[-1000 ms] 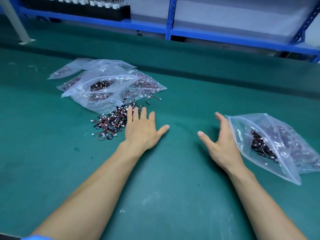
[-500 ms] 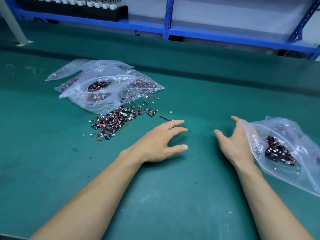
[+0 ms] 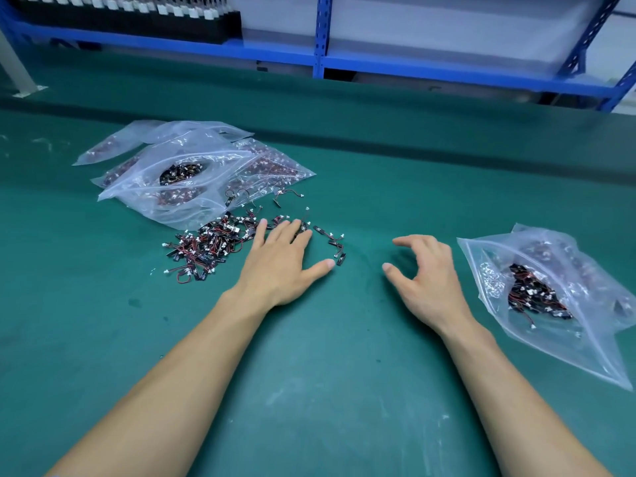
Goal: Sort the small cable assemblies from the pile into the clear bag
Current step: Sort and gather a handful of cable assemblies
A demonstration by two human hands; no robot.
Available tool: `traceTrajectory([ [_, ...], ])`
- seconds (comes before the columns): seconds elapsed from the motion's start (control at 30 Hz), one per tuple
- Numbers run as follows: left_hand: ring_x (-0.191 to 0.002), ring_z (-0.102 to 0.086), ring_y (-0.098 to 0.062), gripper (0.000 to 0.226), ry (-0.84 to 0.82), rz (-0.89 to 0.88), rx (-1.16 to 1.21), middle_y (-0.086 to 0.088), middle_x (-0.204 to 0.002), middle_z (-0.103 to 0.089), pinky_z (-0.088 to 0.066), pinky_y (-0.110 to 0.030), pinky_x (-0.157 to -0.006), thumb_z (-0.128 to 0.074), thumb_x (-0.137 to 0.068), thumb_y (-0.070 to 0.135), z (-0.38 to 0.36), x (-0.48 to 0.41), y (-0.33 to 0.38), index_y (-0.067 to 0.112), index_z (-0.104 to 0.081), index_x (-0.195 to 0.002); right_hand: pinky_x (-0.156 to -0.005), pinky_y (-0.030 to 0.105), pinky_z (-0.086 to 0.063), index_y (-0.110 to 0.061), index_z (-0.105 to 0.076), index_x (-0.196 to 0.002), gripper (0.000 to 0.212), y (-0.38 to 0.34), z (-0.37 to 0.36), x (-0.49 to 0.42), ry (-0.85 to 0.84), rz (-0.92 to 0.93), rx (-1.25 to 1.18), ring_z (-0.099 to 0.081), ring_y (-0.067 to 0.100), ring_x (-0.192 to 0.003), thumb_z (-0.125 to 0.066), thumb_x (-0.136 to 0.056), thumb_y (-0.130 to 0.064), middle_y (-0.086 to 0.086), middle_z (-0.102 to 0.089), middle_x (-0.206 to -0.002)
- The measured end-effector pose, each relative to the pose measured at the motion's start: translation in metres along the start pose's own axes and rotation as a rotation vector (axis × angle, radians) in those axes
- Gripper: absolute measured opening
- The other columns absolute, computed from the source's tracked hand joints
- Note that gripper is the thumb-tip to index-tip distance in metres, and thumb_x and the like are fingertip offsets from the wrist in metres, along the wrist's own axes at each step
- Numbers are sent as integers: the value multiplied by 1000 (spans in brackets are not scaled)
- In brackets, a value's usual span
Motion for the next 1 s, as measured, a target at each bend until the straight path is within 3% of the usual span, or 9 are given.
traceTrajectory([
  [0.1, -151, -12, -12, 78, -11, -130, 65, 6, -162, -24, 7, -40, -124, -37, -89, 74, -1, 7, 13, 27, -37, -151, -111, 42, -35, -19, -61, -130, 42, -14, -2, 1, -27, 130, 14, -39, 20, -130, -70, -90, -32, -5, -56, -134],
  [0.2, -150, -16, -10, 69, -7, -205, 135, 11, -159, -30, 2, -39, -124, -46, -91, 67, 1, 14, 19, 31, -41, -148, -120, 44, -25, -21, -53, -143, 51, -35, -17, 5, -180, 298, 59, -31, 21, -144, -64, -96, -37, -3, -46, -151],
  [0.3, -147, -21, -7, 67, 11, -197, 147, 13, -157, -32, -2, -39, -124, -50, -91, 64, 3, 17, 15, 31, -40, -148, -125, 45, -8, -31, -37, -154, 55, -42, -33, 11, -329, 354, 159, -13, 14, -152, -49, -102, -45, -14, -29, -161],
  [0.43, -146, -25, -10, 67, 40, -90, 123, 11, -157, -33, -7, -40, -124, -51, -91, 63, 9, 18, -7, 30, -41, -148, -125, 46, -6, -29, -48, -146, 49, -36, -32, 10, -336, 329, 191, -17, 11, -151, -47, -101, -49, -17, -39, -154],
  [0.53, -146, -26, -15, 68, 73, -10, 104, 5, -157, -35, -13, -42, -123, -52, -92, 61, 15, 19, -25, 25, -41, -149, -121, 39, -21, -23, -63, -129, 40, -34, -24, 8, -266, 334, 153, -38, 13, -138, -57, -97, -46, -11, -55, -137],
  [0.6, -148, -22, -17, 68, 80, 6, 106, 3, -158, -35, -12, -42, -123, -53, -92, 59, 16, 19, -28, 23, -41, -149, -106, 32, -36, -21, -68, -117, 31, -33, -21, 8, -230, 322, 121, -48, 14, -120, -62, -95, -42, -9, -59, -121],
  [0.7, -150, -15, -14, 65, 90, -36, 105, 7, -158, -34, -3, -41, -124, -52, -93, 58, 15, 18, -20, 25, -43, -148, -87, 24, -36, -21, -70, -102, 18, -33, -17, 8, -189, 292, 88, -47, 12, -102, -66, -93, -36, -11, -59, -103],
  [0.83, -151, -14, -12, 62, 159, -123, 107, 9, -157, -34, 3, -40, -124, -55, -93, 57, 16, 17, -3, 26, -47, -145, -82, 27, -41, -21, -70, -89, 10, -33, -13, 7, -164, 275, 47, -50, 13, -91, -67, -93, -29, -11, -59, -89],
  [1.0, -150, -14, -8, 64, 65, -281, 121, 14, -155, -36, 2, -38, -124, -49, -92, 63, 8, 19, 17, 32, -44, -147, -71, 31, -48, -20, -69, -79, 11, -33, -9, 7, -107, 253, -26, -53, 4, -69, -70, -89, -24, -12, -57, -79],
])
Point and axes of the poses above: each hand's wrist, its own x-axis away from the middle knuckle, its own z-axis out of the back of the hand, y = z × x, the point moved 5 cm from there along -x, towards the middle knuckle
